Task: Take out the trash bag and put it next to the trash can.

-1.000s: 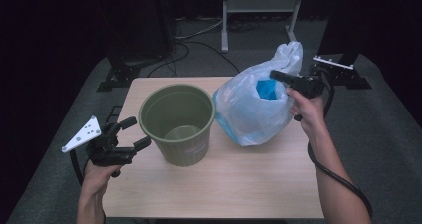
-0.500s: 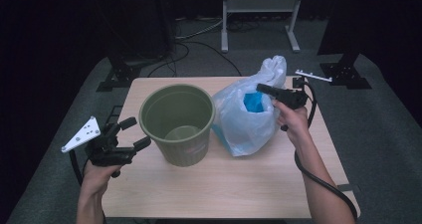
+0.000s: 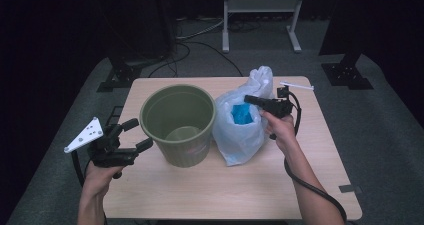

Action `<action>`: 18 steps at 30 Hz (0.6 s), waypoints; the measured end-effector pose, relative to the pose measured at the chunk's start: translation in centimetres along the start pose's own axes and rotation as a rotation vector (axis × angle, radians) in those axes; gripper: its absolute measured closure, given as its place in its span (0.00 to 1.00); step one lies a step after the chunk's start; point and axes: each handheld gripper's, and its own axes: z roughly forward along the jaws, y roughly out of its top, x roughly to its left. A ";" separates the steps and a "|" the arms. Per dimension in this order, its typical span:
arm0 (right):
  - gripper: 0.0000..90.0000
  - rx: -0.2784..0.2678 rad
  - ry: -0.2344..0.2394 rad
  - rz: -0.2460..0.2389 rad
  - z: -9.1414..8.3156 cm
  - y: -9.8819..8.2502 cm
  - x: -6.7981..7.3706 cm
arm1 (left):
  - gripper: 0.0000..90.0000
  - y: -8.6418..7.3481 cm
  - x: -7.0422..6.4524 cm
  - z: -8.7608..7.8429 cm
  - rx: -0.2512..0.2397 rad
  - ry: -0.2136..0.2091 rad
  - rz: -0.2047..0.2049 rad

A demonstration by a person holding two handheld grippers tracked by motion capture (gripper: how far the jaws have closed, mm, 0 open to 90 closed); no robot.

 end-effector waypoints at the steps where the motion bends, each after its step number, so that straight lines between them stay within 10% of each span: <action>1: 0.98 0.004 0.002 0.000 0.2 -0.2 0.0 | 0.10 0.0 0.0 0.0 -0.001 0.001 0.000; 18: 0.98 0.069 0.019 0.003 3.3 -2.8 -0.6 | 0.10 -0.2 0.1 0.0 0.002 0.004 -0.010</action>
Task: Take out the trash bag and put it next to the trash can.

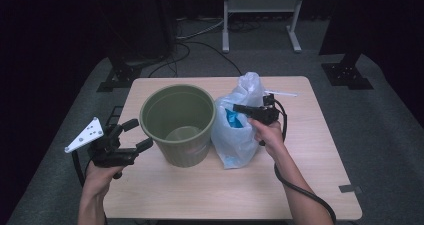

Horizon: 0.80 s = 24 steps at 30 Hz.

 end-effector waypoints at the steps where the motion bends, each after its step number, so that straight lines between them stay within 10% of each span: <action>1: 0.98 0.005 0.003 -0.001 0.2 -0.1 0.0 | 0.10 0.0 0.0 0.0 0.000 0.001 -0.001; 19: 0.97 0.057 0.002 -0.007 1.6 -1.6 -0.2 | 0.10 -0.2 -0.1 0.2 0.005 -0.004 -0.007; 24: 0.83 0.038 0.012 0.003 0.9 -1.5 -0.2 | 0.10 -0.2 -0.1 0.2 0.008 -0.007 -0.006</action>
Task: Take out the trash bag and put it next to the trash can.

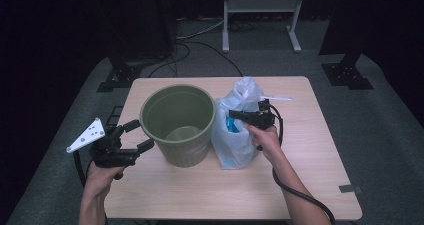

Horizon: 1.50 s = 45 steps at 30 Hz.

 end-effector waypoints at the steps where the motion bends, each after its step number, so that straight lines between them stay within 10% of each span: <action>1: 0.78 -0.002 -0.004 -0.005 -0.3 0.0 0.1 | 0.10 0.0 0.0 0.0 0.001 0.000 0.001; 20: 0.43 -0.047 -0.023 -0.026 -4.5 0.3 0.7 | 0.10 -0.1 0.0 0.1 0.002 0.001 -0.004; 45: 0.38 -0.164 -0.078 -0.008 -12.0 -1.4 0.1 | 0.10 -0.2 -0.1 0.4 0.014 -0.004 -0.002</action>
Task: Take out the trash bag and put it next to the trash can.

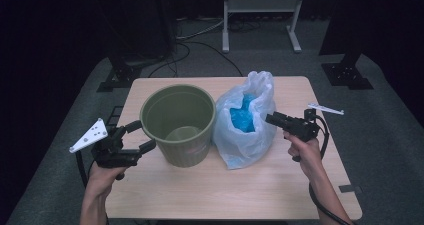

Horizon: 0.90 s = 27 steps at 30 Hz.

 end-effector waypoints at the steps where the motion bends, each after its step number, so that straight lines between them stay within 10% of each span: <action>1: 0.38 -0.001 -0.004 0.003 -0.2 -0.1 -0.1 | 0.10 0.0 0.0 0.0 0.000 0.000 0.000; 27: 0.38 -0.012 -0.087 0.030 -3.8 -4.5 -2.3 | 0.10 -0.3 0.1 0.1 0.009 0.006 -0.004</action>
